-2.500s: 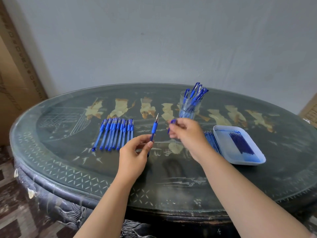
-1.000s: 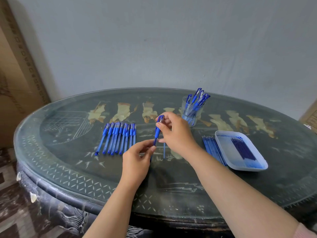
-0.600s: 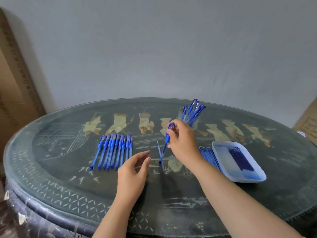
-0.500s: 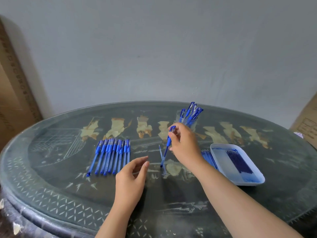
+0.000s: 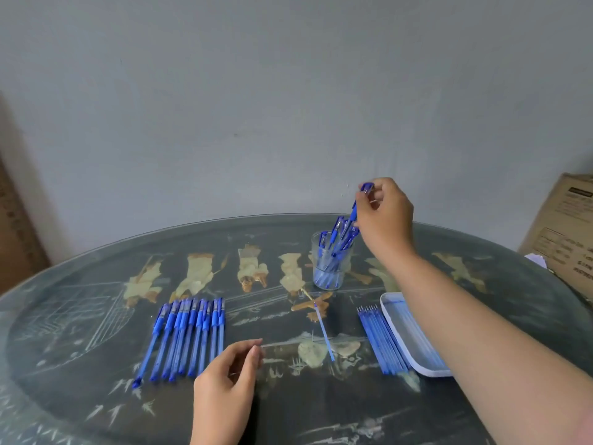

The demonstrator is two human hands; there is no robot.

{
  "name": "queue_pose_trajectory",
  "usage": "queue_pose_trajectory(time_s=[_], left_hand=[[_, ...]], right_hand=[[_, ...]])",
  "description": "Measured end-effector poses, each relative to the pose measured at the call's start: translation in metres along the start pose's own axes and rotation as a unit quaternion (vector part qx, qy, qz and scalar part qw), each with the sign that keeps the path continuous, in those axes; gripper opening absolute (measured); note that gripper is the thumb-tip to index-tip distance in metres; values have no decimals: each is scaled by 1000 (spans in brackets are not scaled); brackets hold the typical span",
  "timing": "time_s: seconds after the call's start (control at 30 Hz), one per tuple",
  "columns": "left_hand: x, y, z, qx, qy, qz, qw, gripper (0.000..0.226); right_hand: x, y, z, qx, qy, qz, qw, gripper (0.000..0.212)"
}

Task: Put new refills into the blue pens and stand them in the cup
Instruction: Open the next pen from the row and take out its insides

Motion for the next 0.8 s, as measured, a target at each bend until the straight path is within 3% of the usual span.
queue_pose_trajectory(time_s=[0.2, 0.6, 0.8], left_hand=[[1, 0, -1, -4, 13, -5, 1000, 17], [1, 1, -2, 6, 15, 12, 1000, 18], [2, 3, -1, 13, 4, 10, 1000, 19]], right_hand=[[1, -10, -22, -2, 42, 55, 998, 12], [42, -42, -12, -131, 9, 129, 983, 15], [49, -44, -8, -142, 53, 297, 943, 14]])
Point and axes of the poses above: each hand's wrist, its own z-axis away from the middle knuckle, its own y-axis out of the back of the hand, x = y × z, the point moved 6 cm from there along -z, towards the middle knuckle, and after that the axes turned 5 degrees about -z, right-handed, at the moved point
